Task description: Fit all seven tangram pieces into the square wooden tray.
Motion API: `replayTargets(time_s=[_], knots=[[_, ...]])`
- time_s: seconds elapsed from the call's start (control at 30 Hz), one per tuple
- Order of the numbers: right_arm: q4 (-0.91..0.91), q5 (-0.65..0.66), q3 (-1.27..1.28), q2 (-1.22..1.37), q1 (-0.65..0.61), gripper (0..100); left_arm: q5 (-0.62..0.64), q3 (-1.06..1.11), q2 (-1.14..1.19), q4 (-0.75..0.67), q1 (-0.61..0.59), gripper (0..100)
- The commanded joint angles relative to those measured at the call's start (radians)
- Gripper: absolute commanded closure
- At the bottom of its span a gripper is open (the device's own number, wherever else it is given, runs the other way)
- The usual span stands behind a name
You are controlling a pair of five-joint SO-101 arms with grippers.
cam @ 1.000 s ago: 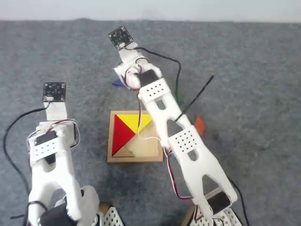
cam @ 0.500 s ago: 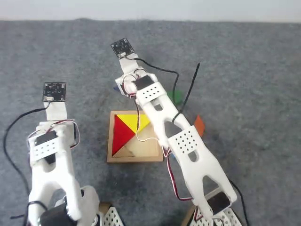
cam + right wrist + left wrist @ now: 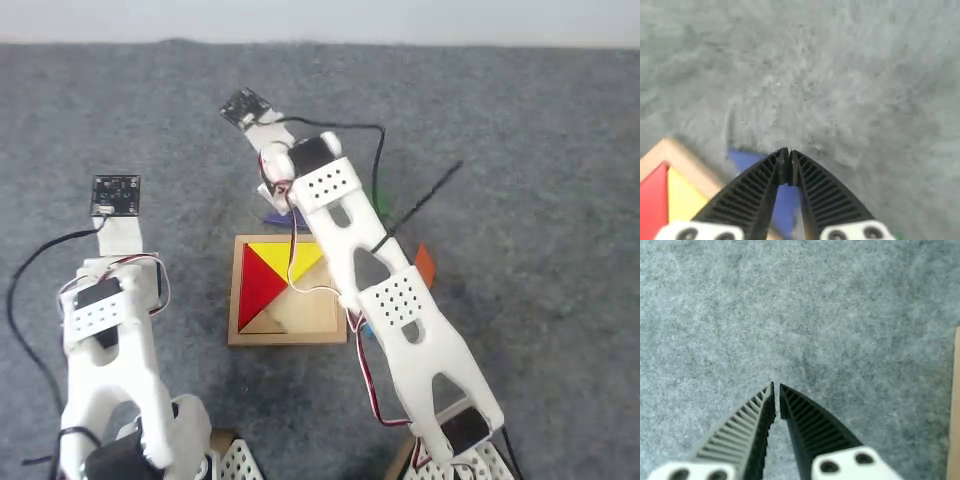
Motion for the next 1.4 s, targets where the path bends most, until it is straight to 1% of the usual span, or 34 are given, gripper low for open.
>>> replayTargets(time_s=[0.0,0.1,0.23,0.3,0.37,0.53,0.63,0.77,0.9,0.97,1.1,1.2,1.27,1.37], knots=[[0.14,0.101,-0.157,-0.099,-0.036,98.4,0.011,-0.004,0.003,-0.02,0.002,98],[0.231,0.221,-0.14,-0.119,-0.085,90.9,0.011,-0.004,0.002,-0.02,0.002,98],[0.236,0.341,-0.14,-0.105,-0.111,74.2,0.011,-0.004,0.002,-0.018,0.002,98],[0.237,0.391,-0.135,-0.104,-0.117,69.7,0.011,-0.004,0.002,-0.018,0.002,98],[0.237,0.425,-0.121,-0.102,-0.116,70.5,0.011,-0.004,0.002,-0.018,0.002,98],[0.242,0.525,0.002,-0.102,-0.091,76.4,0.011,-0.004,0.002,-0.018,0.0,98],[0.242,0.56,0.097,-0.114,-0.073,75.3,0.011,-0.004,0.002,-0.018,0.0,98],[0.237,0.563,0.178,-0.125,-0.062,73.6,0.011,-0.004,0.002,-0.018,0.0,98],[0.203,0.557,0.192,-0.099,-0.058,73.8,0.011,-0.004,0.002,-0.018,0.0,98],[0.168,0.555,0.189,-0.077,-0.042,73.8,0.011,-0.004,0.002,-0.018,0.0,98],[0.09,0.506,0.189,-0.054,0.004,73.9,0.011,-0.004,0.002,-0.018,0.002,98],[0.085,0.505,0.187,-0.068,0.027,74.2,0.011,-0.004,0.002,-0.018,0.002,98],[0.087,0.506,0.187,-0.076,0.031,78.0,0.011,-0.004,0.002,-0.018,0.002,98],[0.088,0.516,0.193,-0.082,0.045,87.2,0.011,-0.004,0.002,-0.018,0.002,98]])
